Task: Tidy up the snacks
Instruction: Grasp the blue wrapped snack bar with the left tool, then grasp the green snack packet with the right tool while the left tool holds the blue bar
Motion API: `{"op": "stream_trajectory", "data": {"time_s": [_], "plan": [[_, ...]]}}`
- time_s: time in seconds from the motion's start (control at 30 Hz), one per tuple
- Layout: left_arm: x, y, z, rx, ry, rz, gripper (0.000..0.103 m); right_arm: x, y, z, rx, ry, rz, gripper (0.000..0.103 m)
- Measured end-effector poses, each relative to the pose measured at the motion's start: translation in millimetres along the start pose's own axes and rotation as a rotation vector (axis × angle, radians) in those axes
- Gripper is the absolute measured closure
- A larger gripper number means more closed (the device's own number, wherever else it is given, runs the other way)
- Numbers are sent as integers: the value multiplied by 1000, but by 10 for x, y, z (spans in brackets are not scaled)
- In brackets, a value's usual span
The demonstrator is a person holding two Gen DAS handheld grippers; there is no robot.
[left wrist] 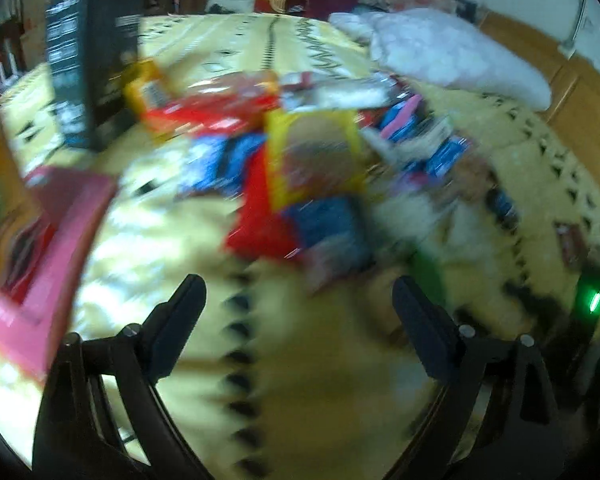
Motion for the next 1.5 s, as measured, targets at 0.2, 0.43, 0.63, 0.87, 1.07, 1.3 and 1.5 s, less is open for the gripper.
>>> {"op": "stream_trajectory", "data": {"time_s": [0.2, 0.43, 0.63, 0.87, 1.07, 1.3, 1.5], "plan": [[77, 479, -171, 43, 17, 97, 29, 12, 10, 1, 2, 2, -1, 0], [8, 365, -82, 81, 67, 95, 55, 14, 16, -2, 2, 2, -3, 0], [-125, -81, 177, 83, 85, 47, 55, 23, 18, 1, 1, 2, -6, 0], [-415, 66, 406, 92, 70, 96, 55, 40, -155, 24, 72, 52, 17, 0], [-403, 52, 421, 75, 44, 75, 55, 336, -632, 355, 339, 265, -32, 1], [-483, -1, 438, 59, 43, 80, 55, 504, -105, 671, 452, 444, 139, 24], [-492, 4, 447, 37, 38, 75, 55, 364, 125, 767, 378, 412, 166, 38]]}}
Point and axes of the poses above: each gripper's, at about its wrist camera, not at the fingertips, and y roughly the way its jaws point, z to its left, x to its top, the point moved 9 cm from there along y, roughly the way its jaws point, and after that the axes turned 1 degree about z, right-handed, at the moved point
